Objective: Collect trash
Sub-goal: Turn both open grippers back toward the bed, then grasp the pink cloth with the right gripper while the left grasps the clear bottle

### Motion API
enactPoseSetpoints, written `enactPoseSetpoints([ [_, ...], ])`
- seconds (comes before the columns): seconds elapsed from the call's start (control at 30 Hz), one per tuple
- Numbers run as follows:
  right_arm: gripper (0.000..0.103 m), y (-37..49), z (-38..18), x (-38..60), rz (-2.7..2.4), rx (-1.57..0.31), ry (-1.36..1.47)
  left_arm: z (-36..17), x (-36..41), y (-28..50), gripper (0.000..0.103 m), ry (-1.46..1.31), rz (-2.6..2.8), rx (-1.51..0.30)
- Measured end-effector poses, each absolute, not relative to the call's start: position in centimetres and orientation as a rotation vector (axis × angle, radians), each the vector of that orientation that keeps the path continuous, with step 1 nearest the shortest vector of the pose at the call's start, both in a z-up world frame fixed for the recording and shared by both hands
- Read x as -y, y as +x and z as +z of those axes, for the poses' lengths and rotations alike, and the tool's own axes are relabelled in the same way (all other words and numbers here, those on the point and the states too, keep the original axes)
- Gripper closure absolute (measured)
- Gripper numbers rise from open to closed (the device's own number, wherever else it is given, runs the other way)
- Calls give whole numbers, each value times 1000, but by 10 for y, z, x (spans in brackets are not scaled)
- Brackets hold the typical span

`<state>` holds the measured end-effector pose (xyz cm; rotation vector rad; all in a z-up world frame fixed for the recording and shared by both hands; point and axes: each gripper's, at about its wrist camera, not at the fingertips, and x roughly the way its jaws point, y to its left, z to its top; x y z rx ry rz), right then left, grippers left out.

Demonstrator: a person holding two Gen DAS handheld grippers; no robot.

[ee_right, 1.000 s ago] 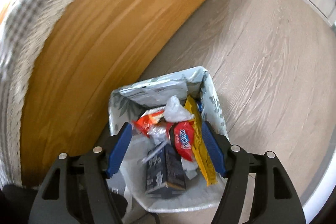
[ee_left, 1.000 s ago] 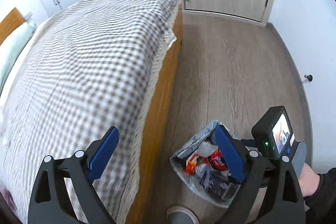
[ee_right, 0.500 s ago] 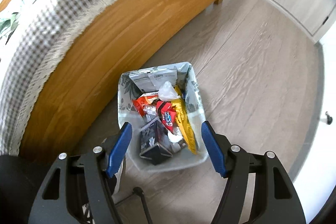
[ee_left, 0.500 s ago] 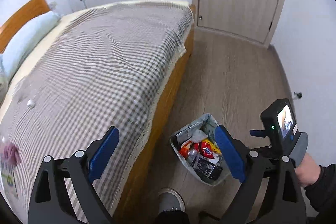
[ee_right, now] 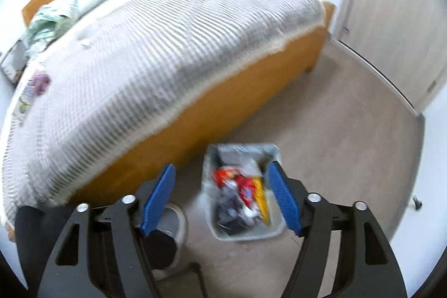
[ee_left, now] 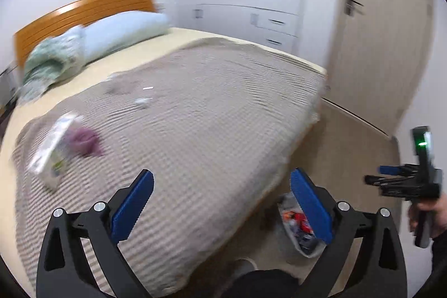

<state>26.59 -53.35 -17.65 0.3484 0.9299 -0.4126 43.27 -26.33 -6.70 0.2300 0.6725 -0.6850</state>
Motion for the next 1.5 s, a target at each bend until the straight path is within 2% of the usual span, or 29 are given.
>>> enactPoseSetpoints([
  [0.33,32,405,-146,453,-162,-876,162,-103,111,551,8,-5,-322,-791],
  [0.6,33,547,-167,324,204,-869,48,-113,27,593,8,-66,-168,-798],
  [0.7,45,614,-186,266,299,-895,10,-116,6,599,8,-76,-138,-810],
  [0.8,51,672,-204,222,333,-912,-19,-116,-4,602,8,-57,-114,-822],
  [0.9,51,716,-221,202,275,-920,-14,-111,-9,607,8,-22,-87,-817],
  [0.93,56,725,-226,200,279,-924,-2,-110,-9,609,8,-18,-82,-813],
  [0.97,64,730,-230,199,295,-932,14,-109,-10,610,8,-18,-76,-809],
  [1.0,89,734,-236,198,312,-947,32,-108,-9,613,8,-20,-69,-809],
  [1.03,96,735,-237,199,310,-948,35,-108,-7,615,8,-24,-63,-811],
  [1.1,99,726,-229,208,332,-922,46,-105,1,621,8,-31,-70,-813],
  [1.33,99,686,-183,354,84,-776,54,-91,90,655,8,60,-228,-764],
  [1.5,99,667,-203,497,-179,-796,126,-92,186,695,8,191,-410,-712],
])
